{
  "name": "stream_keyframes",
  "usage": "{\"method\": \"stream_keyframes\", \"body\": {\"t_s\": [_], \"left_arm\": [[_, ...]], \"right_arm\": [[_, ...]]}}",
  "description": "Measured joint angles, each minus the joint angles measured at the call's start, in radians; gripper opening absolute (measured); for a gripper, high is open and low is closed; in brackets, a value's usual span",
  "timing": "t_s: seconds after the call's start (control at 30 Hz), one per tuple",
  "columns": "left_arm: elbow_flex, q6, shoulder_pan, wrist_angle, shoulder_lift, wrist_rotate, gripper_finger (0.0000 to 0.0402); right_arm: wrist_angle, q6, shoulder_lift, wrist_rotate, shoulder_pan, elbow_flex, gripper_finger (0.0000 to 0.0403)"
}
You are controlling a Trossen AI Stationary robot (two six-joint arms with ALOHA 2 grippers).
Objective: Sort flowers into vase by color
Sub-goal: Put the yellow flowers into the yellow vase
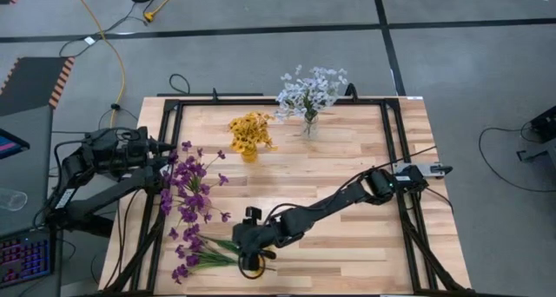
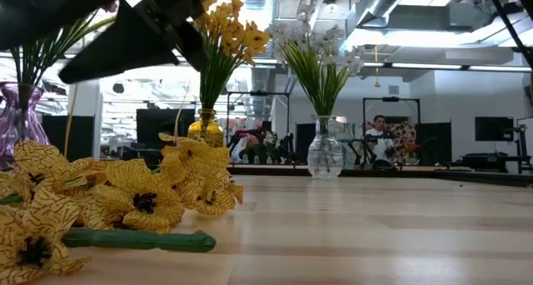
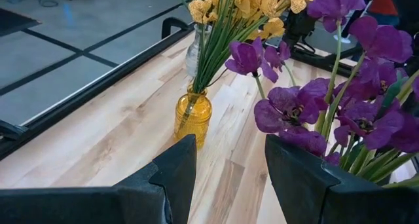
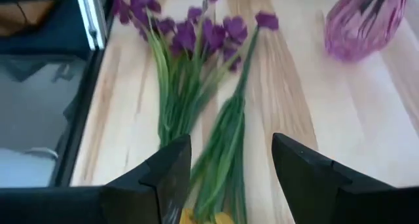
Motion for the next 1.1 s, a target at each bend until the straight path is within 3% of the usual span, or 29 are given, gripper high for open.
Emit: {"method": "stream_keyframes", "body": {"t_s": [0.53,1.1], "left_arm": [[0.000,0.000,0.000,0.000,0.000,-0.002,0.0169],[0.000,-0.002,0.000,-0.001,0.000,-0.003,0.0169]], "right_arm": [[-0.040,0.071,0.084,-0.116,0.001,-0.002,0.0240],[-0.053,0.079,0.096,-0.120,0.010,0.000,0.0240]]}}
